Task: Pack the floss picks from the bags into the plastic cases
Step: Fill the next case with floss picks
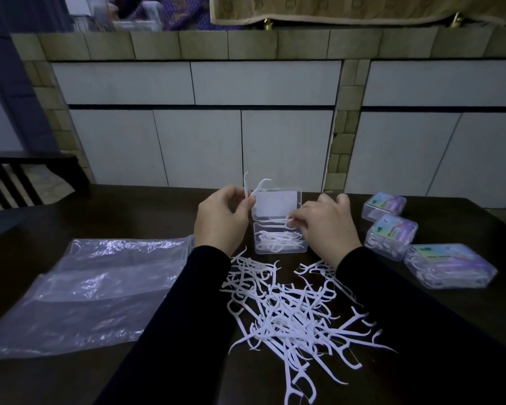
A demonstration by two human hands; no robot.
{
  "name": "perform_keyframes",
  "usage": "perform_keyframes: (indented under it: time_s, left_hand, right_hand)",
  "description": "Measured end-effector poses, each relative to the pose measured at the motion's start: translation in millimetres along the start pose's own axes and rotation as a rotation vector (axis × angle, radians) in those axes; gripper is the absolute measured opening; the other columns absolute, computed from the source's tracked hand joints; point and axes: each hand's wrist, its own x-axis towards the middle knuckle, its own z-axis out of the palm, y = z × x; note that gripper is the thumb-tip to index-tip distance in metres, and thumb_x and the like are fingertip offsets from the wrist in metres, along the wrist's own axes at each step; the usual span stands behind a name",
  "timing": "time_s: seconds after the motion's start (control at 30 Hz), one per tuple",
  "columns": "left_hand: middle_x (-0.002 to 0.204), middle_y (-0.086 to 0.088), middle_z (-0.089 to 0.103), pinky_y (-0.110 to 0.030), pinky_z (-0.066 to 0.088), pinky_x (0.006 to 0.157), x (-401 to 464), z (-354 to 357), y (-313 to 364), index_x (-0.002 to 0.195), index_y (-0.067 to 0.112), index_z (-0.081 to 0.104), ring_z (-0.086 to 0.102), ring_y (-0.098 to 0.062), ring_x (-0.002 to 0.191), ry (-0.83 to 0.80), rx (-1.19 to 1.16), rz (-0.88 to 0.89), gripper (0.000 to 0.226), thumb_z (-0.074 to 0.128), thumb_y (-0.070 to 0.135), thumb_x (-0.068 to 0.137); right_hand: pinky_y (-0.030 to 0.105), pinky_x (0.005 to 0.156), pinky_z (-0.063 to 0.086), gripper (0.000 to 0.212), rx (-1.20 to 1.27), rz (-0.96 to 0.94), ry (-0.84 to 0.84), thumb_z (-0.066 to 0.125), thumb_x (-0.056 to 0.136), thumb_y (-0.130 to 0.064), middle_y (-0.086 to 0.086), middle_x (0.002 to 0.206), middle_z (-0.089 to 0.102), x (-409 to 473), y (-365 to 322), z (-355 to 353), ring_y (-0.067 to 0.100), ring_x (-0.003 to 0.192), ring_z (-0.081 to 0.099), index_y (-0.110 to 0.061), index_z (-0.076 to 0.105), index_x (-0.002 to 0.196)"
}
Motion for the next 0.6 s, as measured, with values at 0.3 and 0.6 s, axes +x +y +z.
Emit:
perform_keyframes:
  time_s: [0.3,0.6]
  left_hand:
    - [0.078,0.015,0.065,-0.016,0.044,0.065,-7.3,4.2,5.2,0.085,0.028,0.066,0.06,-0.002,0.075,-0.135,0.02,0.001,0.004,0.066,0.028,0.089]
    - [0.08,0.015,0.065,-0.018,0.048,0.07,-8.1,2.4,3.0,0.087,0.03,0.065,0.06,0.0,0.078,-0.162,0.007,-0.02,0.003,0.065,0.028,0.09]
  right_hand:
    - [0.037,0.083,0.021,0.027,0.067,-0.101,-0.088,0.055,0.093,-0.044,-0.011,0.108,0.07,-2.7,-0.7,-5.0,0.014,0.09,0.044,-0.036,0.068,0.115]
    - [0.032,0.072,0.014,0.021,0.166,-0.135,0.007,0.066,0.085,-0.041,-0.008,0.095,0.072,-9.7,-2.6,-2.7,0.013,0.079,0.041,-0.037,0.073,0.104]
